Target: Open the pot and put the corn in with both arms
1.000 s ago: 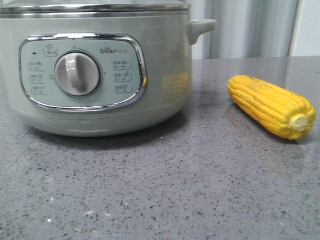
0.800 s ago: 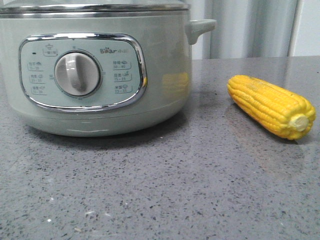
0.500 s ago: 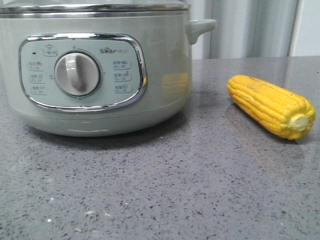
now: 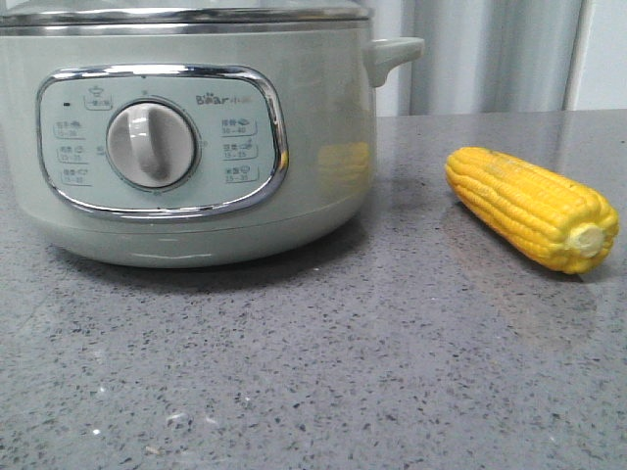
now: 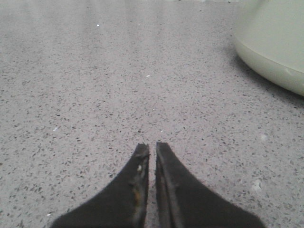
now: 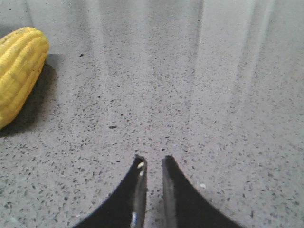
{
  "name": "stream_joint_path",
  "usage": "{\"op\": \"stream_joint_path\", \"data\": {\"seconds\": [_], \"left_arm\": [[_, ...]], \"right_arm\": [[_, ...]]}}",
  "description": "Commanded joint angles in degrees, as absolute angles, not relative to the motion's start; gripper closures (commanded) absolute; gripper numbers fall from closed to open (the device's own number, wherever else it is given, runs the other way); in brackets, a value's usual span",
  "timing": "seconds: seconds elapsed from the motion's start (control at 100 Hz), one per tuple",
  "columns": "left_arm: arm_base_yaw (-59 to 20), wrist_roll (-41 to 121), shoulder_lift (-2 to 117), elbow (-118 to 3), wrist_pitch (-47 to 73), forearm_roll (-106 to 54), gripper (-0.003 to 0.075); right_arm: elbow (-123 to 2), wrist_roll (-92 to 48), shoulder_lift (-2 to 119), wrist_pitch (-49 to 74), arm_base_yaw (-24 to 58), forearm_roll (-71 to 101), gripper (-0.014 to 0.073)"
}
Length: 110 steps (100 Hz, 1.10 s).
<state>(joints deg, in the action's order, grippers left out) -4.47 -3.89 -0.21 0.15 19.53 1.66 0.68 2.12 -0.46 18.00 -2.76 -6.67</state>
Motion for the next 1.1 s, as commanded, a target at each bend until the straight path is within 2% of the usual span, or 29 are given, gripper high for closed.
{"op": "stream_joint_path", "data": {"seconds": [0.0,0.41,0.61,0.91,1.01,1.09], "left_arm": [[-4.3,-3.8,-2.1,0.5,16.3,2.1,0.0741],[-4.3,-4.2,-2.1,0.5,6.0,1.6,0.0741],[-4.3,-4.2,-2.1,0.5,4.4,1.6,0.0741],[-4.3,-4.2,-2.1,0.5,1.4,1.6,0.0741],[-4.3,-4.2,-2.1,0.2,0.8,1.6,0.0741],[-4.3,-4.2,-2.1,-0.3,0.8,1.6,0.0741]], "right_arm": [[1.8,1.9,-1.9,16.6,-3.0,-8.3,0.0589],[1.8,1.9,-1.9,2.7,-3.0,-12.3,0.0589],[1.8,1.9,-1.9,-10.2,-3.0,-11.8,0.0589],[1.8,3.9,-1.9,-9.4,-3.0,-8.3,0.0591],[1.1,4.2,-1.9,-7.3,-3.0,-7.4,0.0662],[-0.4,4.2,-1.6,-3.2,-3.0,-7.4,0.0656]]}}
